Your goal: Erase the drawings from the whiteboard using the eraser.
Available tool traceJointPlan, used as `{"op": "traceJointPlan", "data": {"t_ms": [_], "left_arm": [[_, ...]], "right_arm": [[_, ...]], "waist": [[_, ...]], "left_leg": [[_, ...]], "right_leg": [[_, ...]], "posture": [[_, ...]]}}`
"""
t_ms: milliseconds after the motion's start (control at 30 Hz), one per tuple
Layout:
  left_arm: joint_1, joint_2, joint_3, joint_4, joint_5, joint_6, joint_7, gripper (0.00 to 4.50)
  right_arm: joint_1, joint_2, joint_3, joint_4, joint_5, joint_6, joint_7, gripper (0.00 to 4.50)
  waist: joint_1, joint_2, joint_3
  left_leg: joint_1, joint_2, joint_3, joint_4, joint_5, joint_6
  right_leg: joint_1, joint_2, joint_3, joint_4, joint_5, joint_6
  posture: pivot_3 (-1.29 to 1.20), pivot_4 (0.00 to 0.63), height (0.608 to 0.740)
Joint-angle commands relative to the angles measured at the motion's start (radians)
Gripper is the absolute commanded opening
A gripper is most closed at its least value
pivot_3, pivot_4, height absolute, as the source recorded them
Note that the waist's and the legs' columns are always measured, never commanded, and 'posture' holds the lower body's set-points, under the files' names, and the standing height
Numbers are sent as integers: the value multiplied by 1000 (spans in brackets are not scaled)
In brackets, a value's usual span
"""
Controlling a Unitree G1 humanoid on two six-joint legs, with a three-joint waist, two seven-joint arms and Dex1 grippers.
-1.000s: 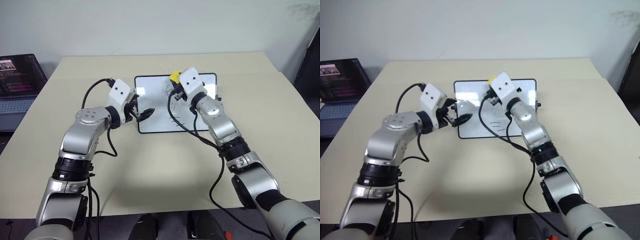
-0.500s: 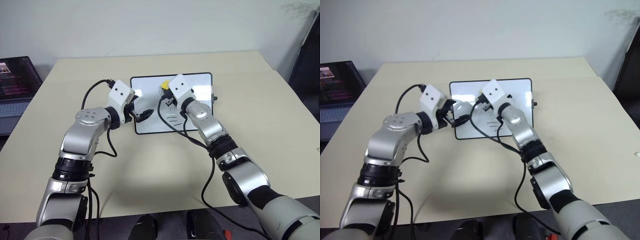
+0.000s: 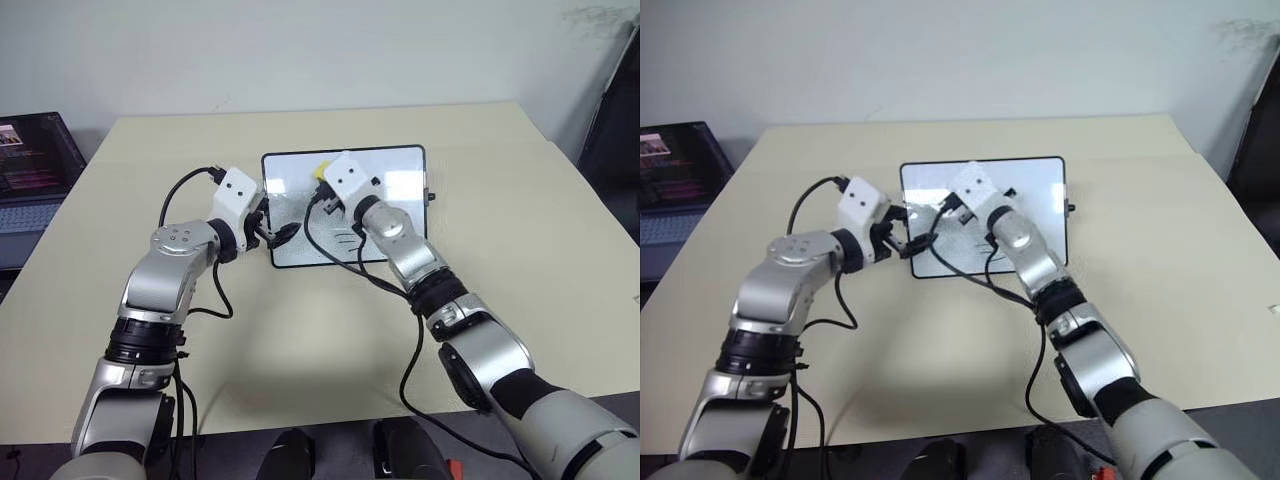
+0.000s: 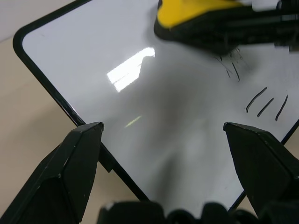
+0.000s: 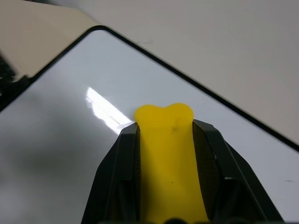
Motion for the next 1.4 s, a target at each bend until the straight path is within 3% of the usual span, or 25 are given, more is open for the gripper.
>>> {"op": "traceJointPlan", "data": {"t_ms": [33, 433, 833, 1233, 1400], "left_arm": [[-2, 12, 26, -26, 2, -20, 1, 4500], [-8, 8, 22, -22, 1, -22, -4, 4500], [-9, 8, 17, -26, 1, -21, -10, 4500], [-10, 5, 15, -30, 3, -22, -14, 4500], [-9, 1, 13, -30, 3, -21, -13, 4500]], "right_arm": [[-21, -14, -18, 5, -14, 11, -25, 1203], [100, -28, 125, -44, -97, 97, 191, 1197], [22, -55, 25, -19, -95, 68, -23, 1195], [97, -38, 95, -45, -102, 167, 176, 1195], [79, -54, 65, -47, -108, 160, 124, 1195]], "waist": [[1, 0, 0], [-9, -1, -2], [10, -1, -2], [2, -2, -3], [4, -2, -3]], "left_leg": [[0, 0, 0, 0, 0, 0], [3, 0, 1, 0, -2, 4], [3, 0, -1, 1, 5, 2], [5, 0, 1, 0, 5, 2], [6, 0, 0, 0, 6, 1]], "right_leg": [[0, 0, 0, 0, 0, 0], [2, 1, 0, 1, 2, 0], [4, 3, 0, 0, 9, -1], [4, 3, 0, 0, 9, -1], [5, 4, 0, 0, 10, -2]], "posture": [[0, 150, 740], [0, 150, 740], [0, 150, 740], [0, 150, 740], [0, 150, 740]]}}
